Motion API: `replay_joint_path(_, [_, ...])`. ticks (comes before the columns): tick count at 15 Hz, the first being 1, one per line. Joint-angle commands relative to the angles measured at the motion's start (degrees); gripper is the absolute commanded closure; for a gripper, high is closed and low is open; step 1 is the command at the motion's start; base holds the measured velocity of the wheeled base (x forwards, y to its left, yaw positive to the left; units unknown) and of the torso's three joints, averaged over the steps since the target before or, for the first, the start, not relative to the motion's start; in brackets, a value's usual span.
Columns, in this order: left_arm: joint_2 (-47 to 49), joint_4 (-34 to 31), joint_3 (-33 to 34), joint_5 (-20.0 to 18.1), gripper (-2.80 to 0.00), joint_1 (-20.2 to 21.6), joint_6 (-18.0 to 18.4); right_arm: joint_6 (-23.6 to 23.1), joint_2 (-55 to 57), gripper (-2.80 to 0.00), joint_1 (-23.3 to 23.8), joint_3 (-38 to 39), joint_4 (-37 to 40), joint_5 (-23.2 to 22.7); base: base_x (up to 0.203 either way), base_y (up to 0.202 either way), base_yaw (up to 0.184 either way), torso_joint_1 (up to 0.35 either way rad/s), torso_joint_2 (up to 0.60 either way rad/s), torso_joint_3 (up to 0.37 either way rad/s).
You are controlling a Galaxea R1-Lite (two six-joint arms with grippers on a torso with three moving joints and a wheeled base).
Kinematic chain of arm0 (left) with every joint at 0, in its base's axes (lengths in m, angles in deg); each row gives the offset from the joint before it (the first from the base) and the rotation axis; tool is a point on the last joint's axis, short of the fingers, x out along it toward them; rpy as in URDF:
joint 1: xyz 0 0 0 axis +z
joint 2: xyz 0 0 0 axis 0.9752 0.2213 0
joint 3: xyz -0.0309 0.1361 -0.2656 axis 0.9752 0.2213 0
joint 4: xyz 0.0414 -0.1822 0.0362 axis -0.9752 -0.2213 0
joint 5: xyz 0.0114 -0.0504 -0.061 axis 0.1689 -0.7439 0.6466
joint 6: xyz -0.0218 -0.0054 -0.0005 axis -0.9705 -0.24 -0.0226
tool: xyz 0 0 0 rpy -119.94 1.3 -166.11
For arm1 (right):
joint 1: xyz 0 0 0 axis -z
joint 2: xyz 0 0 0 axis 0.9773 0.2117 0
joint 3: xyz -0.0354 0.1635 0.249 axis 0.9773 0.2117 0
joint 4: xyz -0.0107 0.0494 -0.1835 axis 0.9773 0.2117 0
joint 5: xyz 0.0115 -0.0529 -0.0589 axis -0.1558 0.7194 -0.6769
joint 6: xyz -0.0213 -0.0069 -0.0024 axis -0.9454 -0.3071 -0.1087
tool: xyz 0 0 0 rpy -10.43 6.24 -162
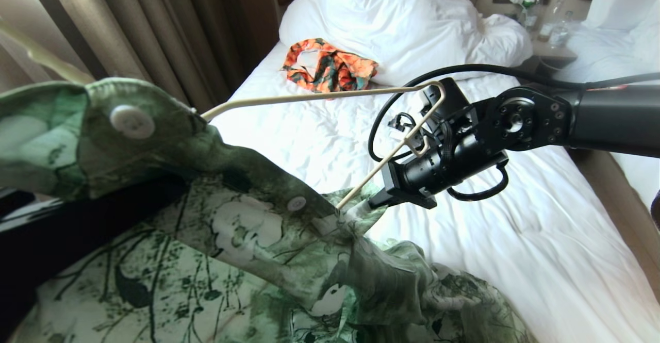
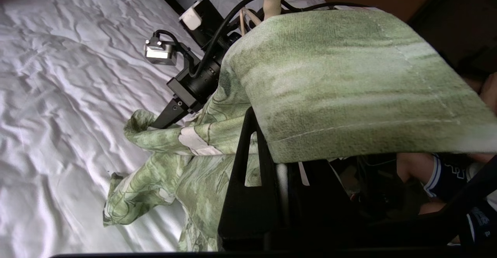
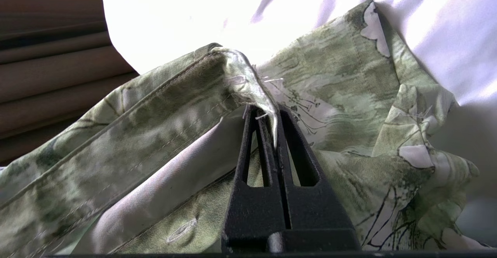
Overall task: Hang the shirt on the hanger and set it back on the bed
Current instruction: Hook the other side of the shirt onto the hanger
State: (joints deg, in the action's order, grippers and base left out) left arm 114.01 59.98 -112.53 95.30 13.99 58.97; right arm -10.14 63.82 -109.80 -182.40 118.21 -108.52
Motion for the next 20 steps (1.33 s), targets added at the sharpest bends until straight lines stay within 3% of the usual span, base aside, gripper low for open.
replay_joint_path(1, [-1.0, 0.2, -0.1, 0.0, 0.00, -1.2, -0.1, 0.7, 2.3, 0.00, -0.1, -1.6, 0.0, -0.1, 0.000, 0.000, 0.000, 0.000, 0.00, 0.000])
replay_joint_path(6, [-1.8, 0.2, -0.4, -0.1, 0.00, -2.4, 0.0, 1.0, 3.8, 0.00, -0.4, -2.7, -1.0, 0.0, 0.000, 0.000, 0.000, 0.000, 0.00, 0.000])
replay_joint_path(10, [-0.3, 0.1, 1.0, -0.1, 0.00, -7.0, -0.1, 3.4, 3.7, 0.00, -0.5, -2.7, -2.5, -0.1, 0.000, 0.000, 0.000, 0.000, 0.00, 0.000])
replay_joint_path(20, [3.6, 0.8, 2.1, -0.1, 0.00, -8.9, -0.4, 3.6, 2.6, 0.00, -1.0, -2.5, -2.3, -0.3, 0.000, 0.000, 0.000, 0.000, 0.00, 0.000])
